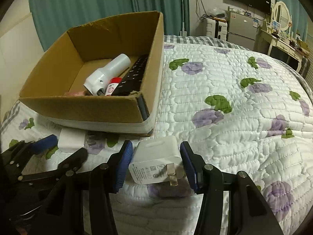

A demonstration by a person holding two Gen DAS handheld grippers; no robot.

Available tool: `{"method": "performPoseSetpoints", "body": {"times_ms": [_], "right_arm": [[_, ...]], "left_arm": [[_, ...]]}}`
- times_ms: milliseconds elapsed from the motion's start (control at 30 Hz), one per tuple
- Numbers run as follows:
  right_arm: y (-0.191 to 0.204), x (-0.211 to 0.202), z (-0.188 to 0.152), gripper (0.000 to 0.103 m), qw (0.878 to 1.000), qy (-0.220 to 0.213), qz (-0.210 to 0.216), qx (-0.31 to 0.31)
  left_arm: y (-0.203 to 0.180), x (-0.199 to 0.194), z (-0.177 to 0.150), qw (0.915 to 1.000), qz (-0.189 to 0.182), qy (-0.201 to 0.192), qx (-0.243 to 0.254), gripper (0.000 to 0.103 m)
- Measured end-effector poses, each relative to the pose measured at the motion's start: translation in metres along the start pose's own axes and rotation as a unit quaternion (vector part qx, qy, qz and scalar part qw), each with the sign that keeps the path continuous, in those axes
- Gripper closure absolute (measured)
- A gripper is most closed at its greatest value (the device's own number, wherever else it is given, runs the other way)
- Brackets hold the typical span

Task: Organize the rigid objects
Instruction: 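Grasp a white charger with the left tool while the right grasps the other charger, then lower both white chargers into the box and open both tools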

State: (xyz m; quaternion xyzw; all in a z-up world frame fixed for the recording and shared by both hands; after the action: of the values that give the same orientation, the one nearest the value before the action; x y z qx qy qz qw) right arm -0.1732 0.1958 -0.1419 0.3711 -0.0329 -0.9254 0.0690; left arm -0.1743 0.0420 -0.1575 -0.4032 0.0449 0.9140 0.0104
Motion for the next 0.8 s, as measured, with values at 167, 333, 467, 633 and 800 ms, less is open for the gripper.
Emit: {"method": "performPoseSetpoints", "body": {"times_ms": [167,333,467,633,800], "right_arm": [[-0.001,0.002,-0.002,0.052,1.000,0.001,0.005,0.008],[0.001,0.002,-0.002,0.052,1.000,0.002,0.002,0.002],[0.003,-0.006,-0.003,0.053,1.000,0.000,0.000,-0.003],[0.008,-0.026,-0.002,0.053,1.000,-0.009,-0.001,-0.016],[0.016,-0.054,-0.001,0.053,0.999,-0.022,-0.003,-0.037]], "left_arm": [[0.006,0.016,-0.002,0.9998,0.000,0.016,-0.011,0.029],[0.004,0.003,-0.005,0.9998,-0.019,-0.003,-0.004,0.044],[0.004,-0.012,-0.011,0.9996,-0.023,-0.014,0.007,0.045],[0.006,-0.041,-0.020,0.9988,-0.034,-0.033,0.014,0.046],[0.002,-0.063,-0.021,0.9983,-0.042,-0.039,0.006,0.046]]}}
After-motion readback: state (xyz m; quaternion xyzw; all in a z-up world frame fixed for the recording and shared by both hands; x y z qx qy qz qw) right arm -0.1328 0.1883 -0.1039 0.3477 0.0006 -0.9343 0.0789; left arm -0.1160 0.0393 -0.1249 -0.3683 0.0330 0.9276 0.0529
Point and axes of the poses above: each gripper's, at about its wrist camera, not at the fingertips, and x roughly the way its jaws point, y to its left, z to its top, the point moved 4 cm from there along x, roughly the way its jaws point, and after that the axes turned 7 degrees about -y, right-handed, at the moved point
